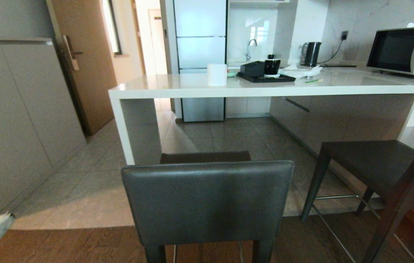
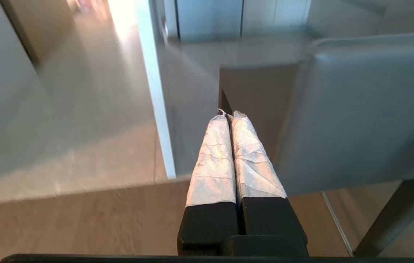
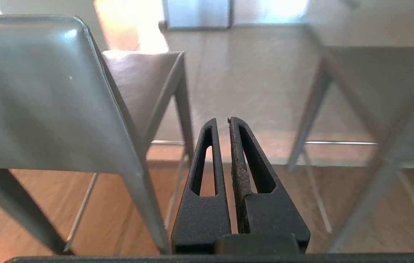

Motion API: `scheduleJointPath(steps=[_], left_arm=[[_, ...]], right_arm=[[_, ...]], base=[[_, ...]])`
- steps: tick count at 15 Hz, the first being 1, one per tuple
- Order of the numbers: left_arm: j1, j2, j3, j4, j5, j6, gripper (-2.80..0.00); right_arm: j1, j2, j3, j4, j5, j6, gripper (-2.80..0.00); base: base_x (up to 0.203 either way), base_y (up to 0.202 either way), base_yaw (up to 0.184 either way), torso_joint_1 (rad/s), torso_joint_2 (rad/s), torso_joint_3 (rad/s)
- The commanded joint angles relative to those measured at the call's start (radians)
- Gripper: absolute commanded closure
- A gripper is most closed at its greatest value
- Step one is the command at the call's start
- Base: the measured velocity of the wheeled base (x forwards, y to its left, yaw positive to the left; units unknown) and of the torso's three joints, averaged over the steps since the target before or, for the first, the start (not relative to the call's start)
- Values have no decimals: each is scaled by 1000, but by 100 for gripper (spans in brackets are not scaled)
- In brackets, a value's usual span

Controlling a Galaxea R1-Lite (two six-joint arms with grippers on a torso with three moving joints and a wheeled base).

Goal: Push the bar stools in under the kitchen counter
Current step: Push the gray chair back under the dining table

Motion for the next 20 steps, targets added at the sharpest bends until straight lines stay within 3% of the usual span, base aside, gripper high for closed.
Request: scheduleJointPath(steps=[1, 4, 6, 8, 10, 13, 20], left_arm=[[-9, 413, 35, -293, -1, -5, 0], [-41, 811, 96, -741, 22, -12, 0], [-91, 1017, 125, -948, 65, -19, 0], [-140, 1124, 125, -1086, 103, -38, 0], [-144, 1138, 121, -1108, 113, -47, 0], [-168, 1144, 121, -1108, 112, -53, 0], [-175, 1227, 33, -1108, 112, -54, 0]], right_arm=[[17, 260, 5, -129, 10, 1, 0], [72, 553, 23, -432, 6, 2, 0], [147, 754, 43, -664, -50, 5, 0], [237, 939, 59, -929, -150, 21, 0], [326, 1070, 70, -1099, -249, 34, 0], [433, 1083, 71, -1162, -314, 63, 0], [425, 1101, 35, -1163, -340, 101, 0]], base=[[0, 0, 0, 0, 0, 0], [0, 0, 0, 0, 0, 0], [0, 0, 0, 0, 0, 0], [0, 0, 0, 0, 0, 0], [0, 0, 0, 0, 0, 0], [0, 0, 0, 0, 0, 0], [0, 0, 0, 0, 0, 0]])
